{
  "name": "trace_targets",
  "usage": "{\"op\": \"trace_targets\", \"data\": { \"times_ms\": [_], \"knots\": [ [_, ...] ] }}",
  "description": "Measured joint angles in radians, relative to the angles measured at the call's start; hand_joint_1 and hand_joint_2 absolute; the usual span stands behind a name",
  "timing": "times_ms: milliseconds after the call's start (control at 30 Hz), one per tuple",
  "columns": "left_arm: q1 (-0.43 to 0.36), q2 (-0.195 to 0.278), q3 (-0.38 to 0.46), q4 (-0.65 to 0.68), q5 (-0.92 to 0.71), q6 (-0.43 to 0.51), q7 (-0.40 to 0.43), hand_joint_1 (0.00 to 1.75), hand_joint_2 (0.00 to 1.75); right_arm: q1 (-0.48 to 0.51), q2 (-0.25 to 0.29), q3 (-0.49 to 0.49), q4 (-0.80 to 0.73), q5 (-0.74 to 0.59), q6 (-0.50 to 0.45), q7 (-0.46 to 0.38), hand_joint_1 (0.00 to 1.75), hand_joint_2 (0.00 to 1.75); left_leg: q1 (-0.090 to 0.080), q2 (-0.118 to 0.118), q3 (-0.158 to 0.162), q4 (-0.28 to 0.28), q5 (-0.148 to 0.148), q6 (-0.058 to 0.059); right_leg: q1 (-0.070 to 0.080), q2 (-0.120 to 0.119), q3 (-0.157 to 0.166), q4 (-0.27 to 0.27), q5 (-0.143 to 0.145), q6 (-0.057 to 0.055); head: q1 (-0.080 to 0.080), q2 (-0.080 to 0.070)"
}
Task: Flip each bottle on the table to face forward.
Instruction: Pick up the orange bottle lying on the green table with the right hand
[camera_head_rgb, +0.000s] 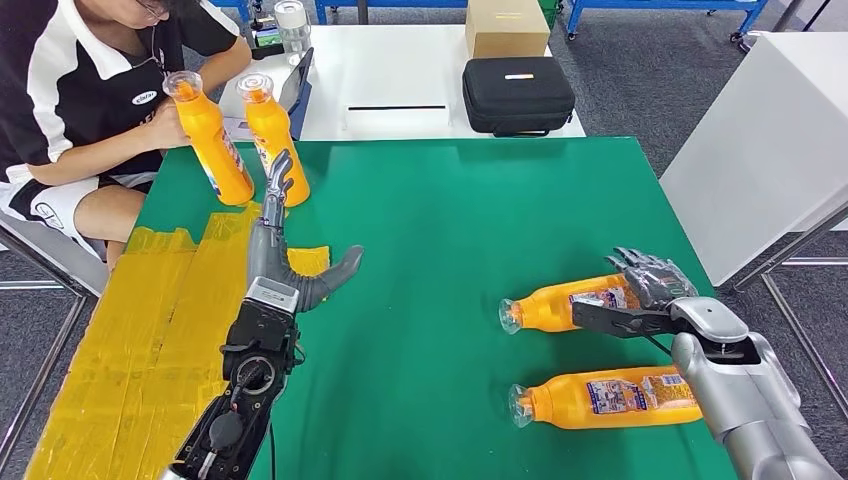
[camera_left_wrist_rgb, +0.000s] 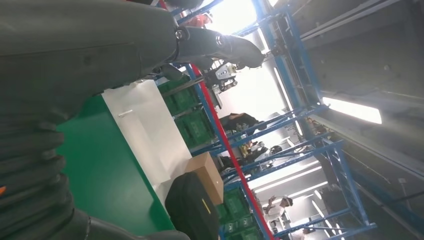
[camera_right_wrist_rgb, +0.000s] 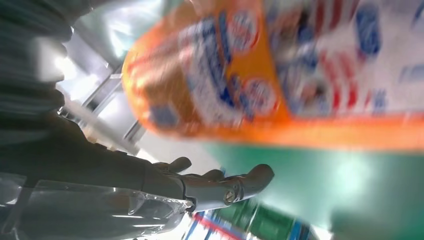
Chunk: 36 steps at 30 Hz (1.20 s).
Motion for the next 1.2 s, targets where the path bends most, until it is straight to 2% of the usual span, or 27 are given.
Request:
{"op": "trace_targets", "data": {
  "times_ms": [267, 300, 400, 433, 800, 1000, 1100, 1200],
  "knots": [
    [-0.002, -0.007, 0.000, 0.013, 0.001, -0.005, 0.000, 0.00, 1.75, -0.019, 0.014, 0.010, 0.087, -0.035, 0.054, -0.008, 0.02, 1.75, 0.000, 0.000, 0.000, 0.000, 0.000, 0.000, 0.000, 0.000, 0.000, 0.000, 0.000, 0.000, 0.000, 0.000],
    [-0.003, -0.007, 0.000, 0.016, 0.001, -0.006, 0.000, 0.00, 1.75, -0.024, 0.016, 0.012, 0.103, -0.039, 0.060, -0.007, 0.30, 1.75, 0.000, 0.000, 0.000, 0.000, 0.000, 0.000, 0.000, 0.000, 0.000, 0.000, 0.000, 0.000, 0.000, 0.000],
    [-0.005, -0.008, 0.000, 0.022, 0.001, -0.006, 0.000, 0.00, 1.75, -0.046, 0.023, 0.014, 0.150, -0.044, 0.072, -0.005, 1.58, 1.75, 0.000, 0.000, 0.001, 0.000, 0.000, 0.000, 0.000, 0.000, 0.000, 0.000, 0.000, 0.000, 0.000, 0.000],
    [-0.005, -0.008, 0.000, 0.024, 0.001, -0.005, 0.000, 0.00, 1.75, -0.053, 0.025, 0.015, 0.167, -0.045, 0.074, -0.004, 1.73, 1.75, 0.000, 0.000, 0.001, 0.000, 0.000, 0.000, 0.000, 0.000, 0.000, 0.000, 0.000, 0.000, 0.000, 0.000],
    [-0.004, -0.008, 0.000, 0.026, 0.001, 0.000, -0.002, 0.00, 1.75, -0.099, 0.048, 0.016, 0.266, -0.054, 0.023, -0.008, 1.75, 1.75, 0.000, 0.000, 0.004, 0.000, 0.000, 0.000, 0.000, 0.000, 0.004, 0.000, 0.000, 0.000, 0.000, 0.000],
    [0.006, -0.008, 0.000, 0.025, 0.001, 0.000, -0.002, 0.00, 1.75, -0.063, 0.056, 0.011, 0.240, -0.062, -0.095, -0.023, 1.75, 1.75, 0.000, 0.000, 0.004, 0.000, 0.000, 0.000, 0.000, 0.000, 0.004, 0.000, 0.000, 0.000, 0.000, 0.000],
    [0.012, -0.007, 0.000, 0.022, -0.001, -0.002, -0.004, 0.00, 1.75, -0.016, 0.064, -0.013, 0.167, -0.148, -0.085, -0.088, 1.75, 1.75, 0.000, 0.000, 0.003, 0.000, 0.000, 0.000, 0.001, 0.000, 0.003, 0.000, 0.000, 0.000, 0.000, 0.000],
    [0.015, -0.006, 0.000, 0.021, -0.008, -0.009, -0.008, 0.00, 1.75, 0.036, 0.087, -0.069, 0.058, -0.341, -0.026, -0.191, 1.75, 1.75, 0.000, 0.000, 0.001, 0.000, 0.000, 0.000, 0.001, 0.000, 0.001, 0.000, 0.000, 0.000, 0.000, 0.000]
  ]
}}
